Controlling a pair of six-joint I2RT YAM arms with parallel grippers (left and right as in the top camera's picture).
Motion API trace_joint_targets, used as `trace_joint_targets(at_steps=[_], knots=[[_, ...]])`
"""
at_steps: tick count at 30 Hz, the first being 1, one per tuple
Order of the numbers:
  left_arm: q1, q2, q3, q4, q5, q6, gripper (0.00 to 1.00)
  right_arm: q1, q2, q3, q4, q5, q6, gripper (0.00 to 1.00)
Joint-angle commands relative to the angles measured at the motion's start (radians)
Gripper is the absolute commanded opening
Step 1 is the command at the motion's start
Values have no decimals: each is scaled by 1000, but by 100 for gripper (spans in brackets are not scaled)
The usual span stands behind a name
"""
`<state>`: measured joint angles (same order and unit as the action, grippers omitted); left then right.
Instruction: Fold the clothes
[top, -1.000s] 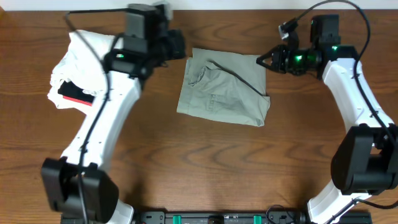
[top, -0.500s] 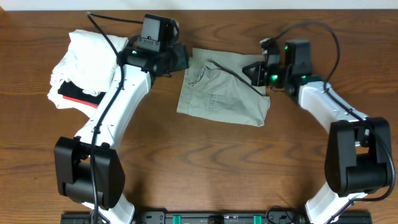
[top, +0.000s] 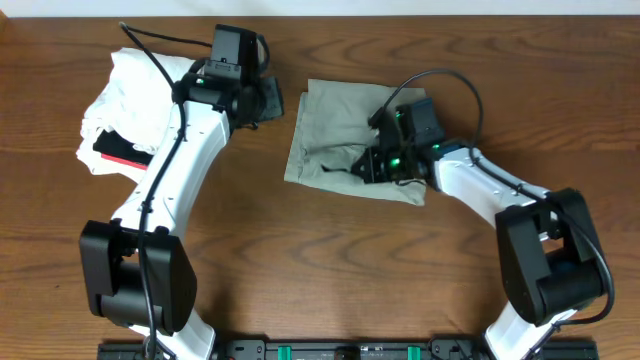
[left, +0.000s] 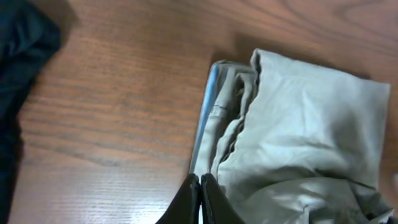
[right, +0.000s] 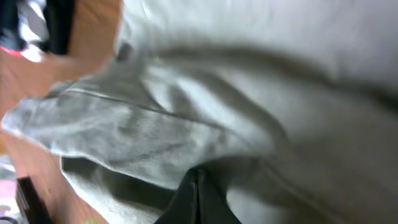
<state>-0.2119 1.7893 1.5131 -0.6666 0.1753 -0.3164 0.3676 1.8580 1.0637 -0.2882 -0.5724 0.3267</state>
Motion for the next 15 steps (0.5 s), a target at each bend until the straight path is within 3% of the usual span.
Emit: trace_joint_targets(at_steps=[1, 6, 11, 15], knots=[[6, -24, 2, -21, -15, 9, 6, 33, 1, -18, -26, 91, 2, 1], [3, -31, 2, -28, 13, 9, 6, 46, 0, -25, 19, 93, 2, 1], [3, -84, 2, -30, 38, 9, 6, 11, -25, -1, 102, -148, -17, 1], [0, -119, 2, -38, 233, 8, 6, -61, -95, 5, 50, -169, -17, 1]])
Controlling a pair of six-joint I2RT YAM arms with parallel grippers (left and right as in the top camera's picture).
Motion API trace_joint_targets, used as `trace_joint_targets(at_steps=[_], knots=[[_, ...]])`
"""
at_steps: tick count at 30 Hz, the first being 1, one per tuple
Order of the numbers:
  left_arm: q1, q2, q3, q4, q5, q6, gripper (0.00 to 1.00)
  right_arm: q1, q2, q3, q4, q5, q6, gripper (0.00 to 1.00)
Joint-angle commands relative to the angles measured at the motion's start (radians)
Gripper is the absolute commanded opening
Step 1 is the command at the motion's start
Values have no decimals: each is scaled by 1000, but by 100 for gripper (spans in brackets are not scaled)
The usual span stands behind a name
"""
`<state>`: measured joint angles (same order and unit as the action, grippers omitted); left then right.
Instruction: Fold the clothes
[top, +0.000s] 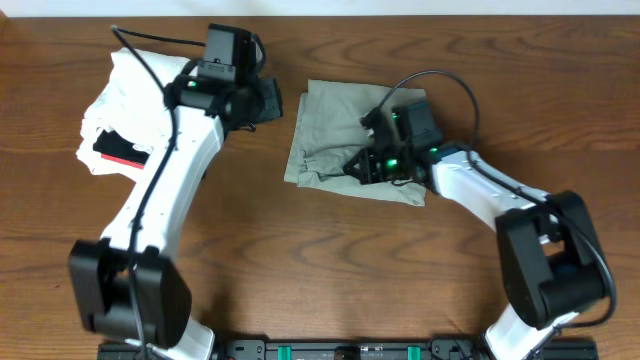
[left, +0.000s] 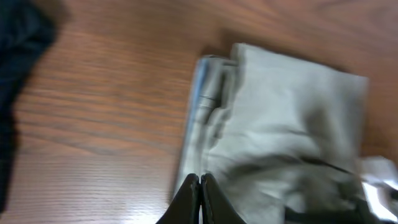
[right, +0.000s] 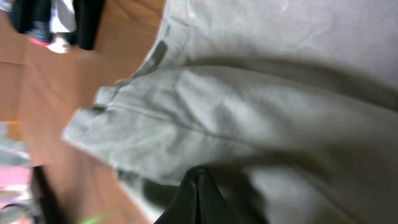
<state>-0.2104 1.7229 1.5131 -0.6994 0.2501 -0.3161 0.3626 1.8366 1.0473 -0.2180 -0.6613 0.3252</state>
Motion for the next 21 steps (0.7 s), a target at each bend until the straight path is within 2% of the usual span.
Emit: trace_joint_targets(at_steps=[1, 3, 11, 18, 21], knots=[[-7, -52, 2, -8, 214, 8, 6, -84, -94, 22, -53, -76, -16, 1], [-24, -44, -3, -18, 267, 5, 6, -133, -121, 22, -116, -69, -43, 1], [-133, 59, -19, -3, 266, 5, 6, -284, -132, 17, -301, -16, -193, 1], [-168, 189, -19, 12, 254, 7, 6, -294, -132, -18, -338, 114, -226, 1], [-166, 227, -19, 8, 252, 9, 6, -296, -130, -55, -266, 187, -237, 1]])
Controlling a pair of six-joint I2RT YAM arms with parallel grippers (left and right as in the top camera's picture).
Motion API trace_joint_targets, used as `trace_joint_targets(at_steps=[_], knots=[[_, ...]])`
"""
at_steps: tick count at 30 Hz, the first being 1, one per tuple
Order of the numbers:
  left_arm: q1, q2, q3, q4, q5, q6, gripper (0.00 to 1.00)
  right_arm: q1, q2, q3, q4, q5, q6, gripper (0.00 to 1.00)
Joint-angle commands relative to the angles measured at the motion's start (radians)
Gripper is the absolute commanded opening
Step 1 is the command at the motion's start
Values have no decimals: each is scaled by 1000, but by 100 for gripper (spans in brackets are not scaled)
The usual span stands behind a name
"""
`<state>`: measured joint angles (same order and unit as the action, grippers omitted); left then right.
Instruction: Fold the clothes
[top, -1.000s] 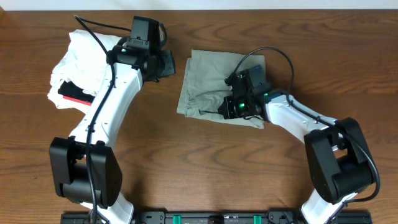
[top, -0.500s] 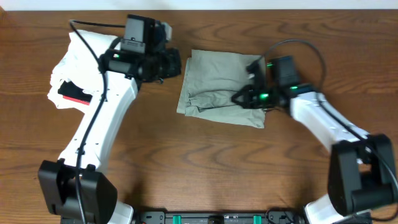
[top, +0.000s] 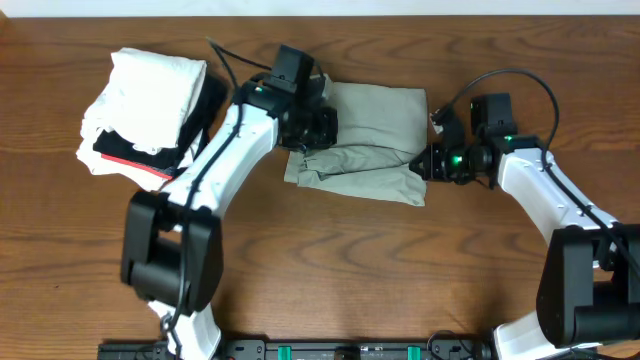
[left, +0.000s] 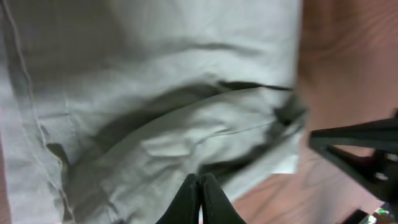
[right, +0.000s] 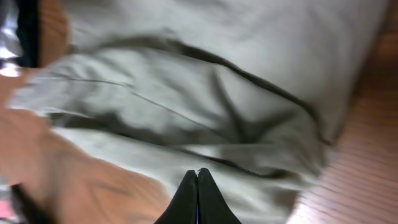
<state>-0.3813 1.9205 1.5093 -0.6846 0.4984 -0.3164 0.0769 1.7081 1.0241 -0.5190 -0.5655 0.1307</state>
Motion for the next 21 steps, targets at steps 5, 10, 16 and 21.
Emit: trace_joint_targets(at_steps=[5, 10, 16, 21], knots=[[5, 53, -15, -11, -55, 10, 6, -35, -2, -47, 145, 95, -39, 1], [5, 53, -15, -35, -155, 10, 6, -37, 2, -47, 184, 107, -39, 1], [5, 55, -17, -48, -183, 10, 6, -35, 24, -62, 190, 106, -39, 1], [5, 64, -18, -48, -183, 10, 6, -24, 65, -96, 193, 105, -39, 1]])
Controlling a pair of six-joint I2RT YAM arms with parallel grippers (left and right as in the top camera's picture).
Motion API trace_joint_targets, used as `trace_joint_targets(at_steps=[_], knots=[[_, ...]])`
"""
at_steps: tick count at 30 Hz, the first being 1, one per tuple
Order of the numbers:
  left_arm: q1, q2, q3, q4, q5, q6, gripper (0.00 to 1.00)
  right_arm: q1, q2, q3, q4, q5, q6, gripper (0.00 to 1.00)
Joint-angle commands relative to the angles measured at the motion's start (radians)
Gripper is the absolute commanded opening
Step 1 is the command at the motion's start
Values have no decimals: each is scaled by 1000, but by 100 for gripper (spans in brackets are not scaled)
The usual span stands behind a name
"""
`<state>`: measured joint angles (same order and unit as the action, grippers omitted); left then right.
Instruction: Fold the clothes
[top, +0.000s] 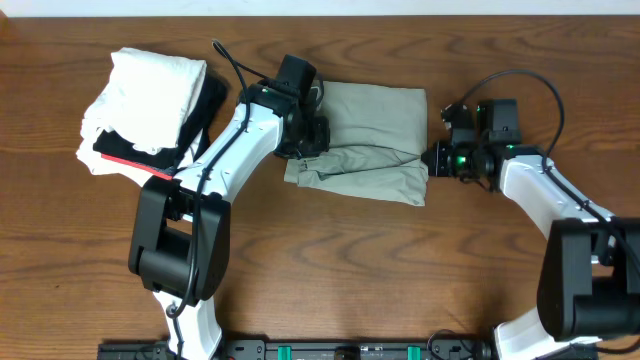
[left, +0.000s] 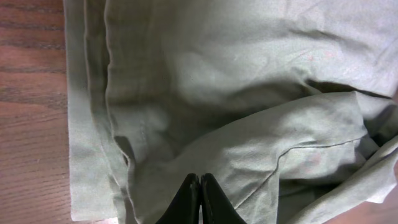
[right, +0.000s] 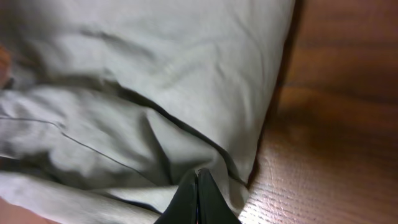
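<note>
A grey-green garment lies folded in the middle of the table, its top layer smooth and its front part creased. My left gripper is shut, its tips resting on the cloth near the garment's left edge. My right gripper is shut too, its tips on the cloth just inside the garment's right edge. No fold of cloth shows between either pair of fingers.
A pile of white, black and red clothes lies at the back left, beside my left arm. Bare wooden table spreads in front of the garment and to the right of it.
My left wrist has turned, so its view now takes in the garment's left edge instead of the right end. Both grippers stay shut at nearly the same spots, and the garment looks unchanged.
At first my left gripper was shut by the dark cloth beside the pile, and my right gripper was shut on the middle of the rumpled garment. Later the left had come to the garment's left edge and the right to its right edge. Both remain there.
</note>
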<state>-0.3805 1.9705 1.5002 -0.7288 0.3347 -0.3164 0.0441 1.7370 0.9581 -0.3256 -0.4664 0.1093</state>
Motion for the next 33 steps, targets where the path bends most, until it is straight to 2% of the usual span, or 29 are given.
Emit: trace_joint_targets(at_steps=[1, 4, 9, 11, 14, 17, 20, 25, 30, 33], knots=[[4, 18, -9, -4, -25, 10, 6, 14, 45, -39, 3, 5, -17, 1], [3, 37, -9, -4, -34, 10, 6, 29, 59, -63, -9, -61, -17, 1], [3, 57, -9, -3, -34, 10, 6, 32, 56, -66, -153, -191, -11, 1], [3, 57, -9, 2, -34, 10, 6, 32, 56, -66, -216, -145, -10, 1], [3, 57, -9, 14, -41, 10, 6, 32, 56, -68, -286, 47, 22, 1], [3, 56, -6, 43, -40, 10, 6, 32, 56, -72, -293, 164, 53, 1], [3, 37, 32, 35, -40, 10, 6, 31, 56, -65, -261, 109, 33, 1], [-2, -94, 64, 31, -41, 9, 6, 31, 49, 8, -260, -109, 20, 1], [-3, -173, 64, 5, -36, -10, 6, 31, 18, 110, -365, -116, -29, 1], [-11, -189, 64, -37, 23, -22, 6, 31, 9, 171, -385, -100, -48, 1]])
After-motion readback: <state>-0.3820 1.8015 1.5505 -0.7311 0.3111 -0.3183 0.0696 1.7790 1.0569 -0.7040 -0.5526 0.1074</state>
